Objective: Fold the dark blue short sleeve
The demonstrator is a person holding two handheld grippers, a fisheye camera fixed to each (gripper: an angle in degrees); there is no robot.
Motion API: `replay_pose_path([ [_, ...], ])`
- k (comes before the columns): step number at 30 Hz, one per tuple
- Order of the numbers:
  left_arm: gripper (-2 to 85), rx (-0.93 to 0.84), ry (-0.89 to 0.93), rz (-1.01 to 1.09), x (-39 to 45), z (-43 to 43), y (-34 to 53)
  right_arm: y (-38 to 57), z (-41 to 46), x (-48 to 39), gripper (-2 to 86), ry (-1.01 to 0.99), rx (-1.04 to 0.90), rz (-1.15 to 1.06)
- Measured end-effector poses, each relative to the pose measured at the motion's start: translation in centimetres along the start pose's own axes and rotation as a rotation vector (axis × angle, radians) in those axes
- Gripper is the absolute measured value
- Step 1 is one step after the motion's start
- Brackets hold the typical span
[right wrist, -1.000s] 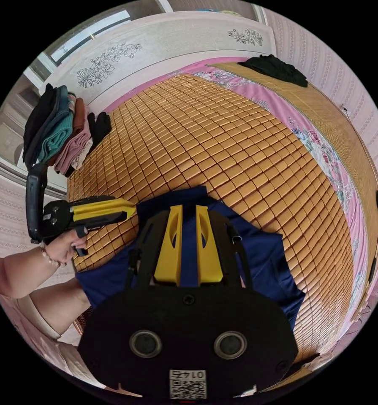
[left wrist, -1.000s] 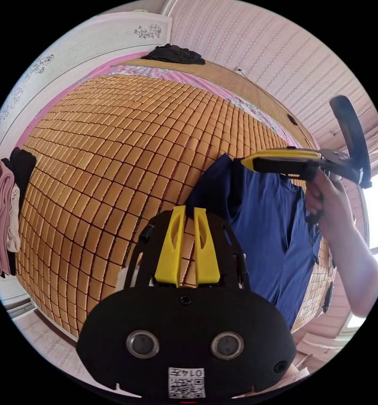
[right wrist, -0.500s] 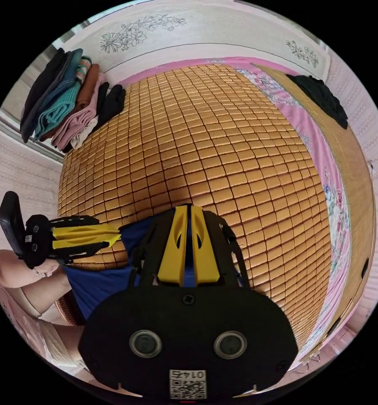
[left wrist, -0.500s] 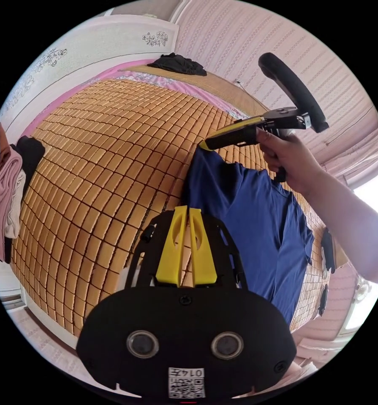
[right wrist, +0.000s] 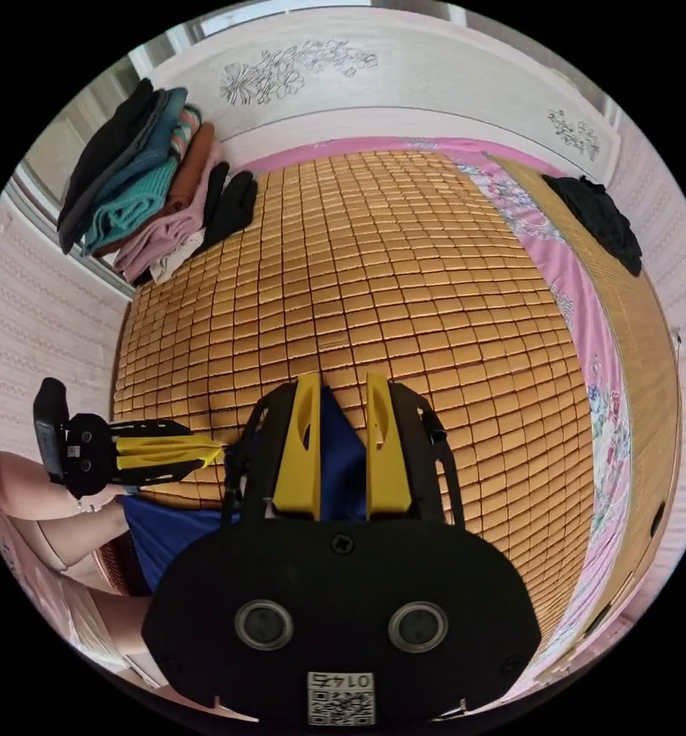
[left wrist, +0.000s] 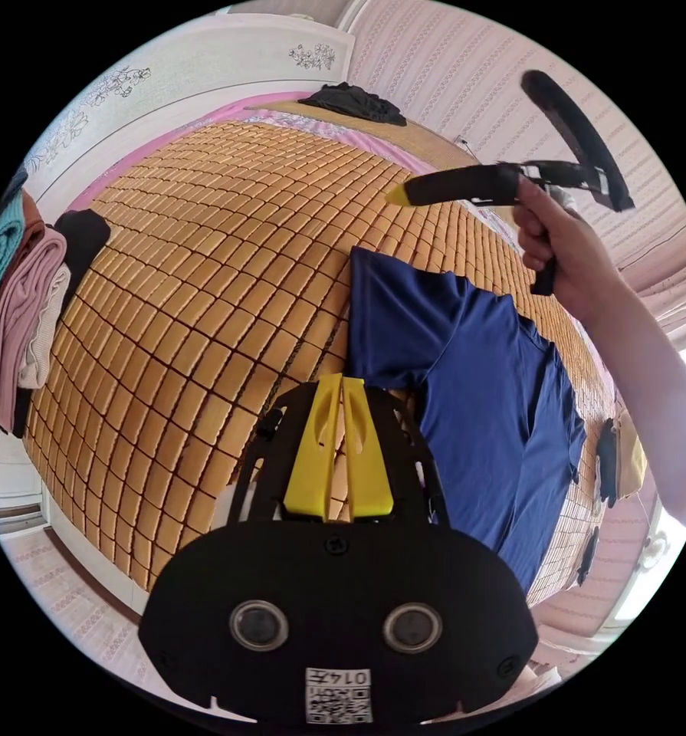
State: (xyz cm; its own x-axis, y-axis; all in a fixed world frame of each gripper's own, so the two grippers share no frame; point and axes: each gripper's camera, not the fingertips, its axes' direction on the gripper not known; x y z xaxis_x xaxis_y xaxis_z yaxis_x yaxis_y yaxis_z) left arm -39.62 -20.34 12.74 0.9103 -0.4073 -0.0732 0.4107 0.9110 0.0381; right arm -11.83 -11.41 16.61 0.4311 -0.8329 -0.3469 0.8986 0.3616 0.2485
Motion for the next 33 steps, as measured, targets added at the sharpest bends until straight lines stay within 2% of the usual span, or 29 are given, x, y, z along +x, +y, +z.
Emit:
replay_pose_path([
  [3, -1.0, 0.029, 0.009, 0.016, -0.6, -1.5, -0.5, 6.3, -5.1, 2.4, 7.4, 0.065, 0.138, 0.209],
  [5, -1.0, 0.036, 0.020, 0.070, -0.3, -2.4, -1.4, 11.2, -6.8, 3.6, 6.6, 0.170, 0.131, 0.345],
  [8, -1.0, 0.033, 0.041, 0.189, 1.3, -2.3, -3.2, 19.5, -7.5, 5.4, 6.4, 0.297, -0.011, 0.550],
  [10, -0.9, 0.012, 0.058, 0.257, 2.7, -1.6, -4.7, 25.0, -7.3, 6.5, 6.8, 0.305, -0.138, 0.672],
  [13, -0.6, 0.005, 0.113, 0.414, 6.5, -0.5, -7.3, 29.2, -7.5, 7.3, 7.7, 0.285, -0.176, 0.768],
  [17, 1.0, -0.016, 0.157, 0.623, 13.5, 1.8, -10.3, 30.9, -7.7, 7.8, 8.8, 0.263, -0.132, 0.812],
  [24, 3.8, -0.077, 0.057, 0.682, 19.2, 6.1, -14.2, 29.5, -6.3, 8.7, 9.6, 0.206, -0.068, 0.768],
  [28, 1.2, -0.187, -0.044, 0.717, 20.2, 8.5, -14.6, 29.0, -4.1, 9.3, 3.5, 0.186, -0.143, 0.737],
  [33, -0.6, -0.127, -0.061, 0.745, 20.5, 8.2, -14.8, 29.5, -4.6, 9.6, -0.2, 0.189, -0.116, 0.726],
])
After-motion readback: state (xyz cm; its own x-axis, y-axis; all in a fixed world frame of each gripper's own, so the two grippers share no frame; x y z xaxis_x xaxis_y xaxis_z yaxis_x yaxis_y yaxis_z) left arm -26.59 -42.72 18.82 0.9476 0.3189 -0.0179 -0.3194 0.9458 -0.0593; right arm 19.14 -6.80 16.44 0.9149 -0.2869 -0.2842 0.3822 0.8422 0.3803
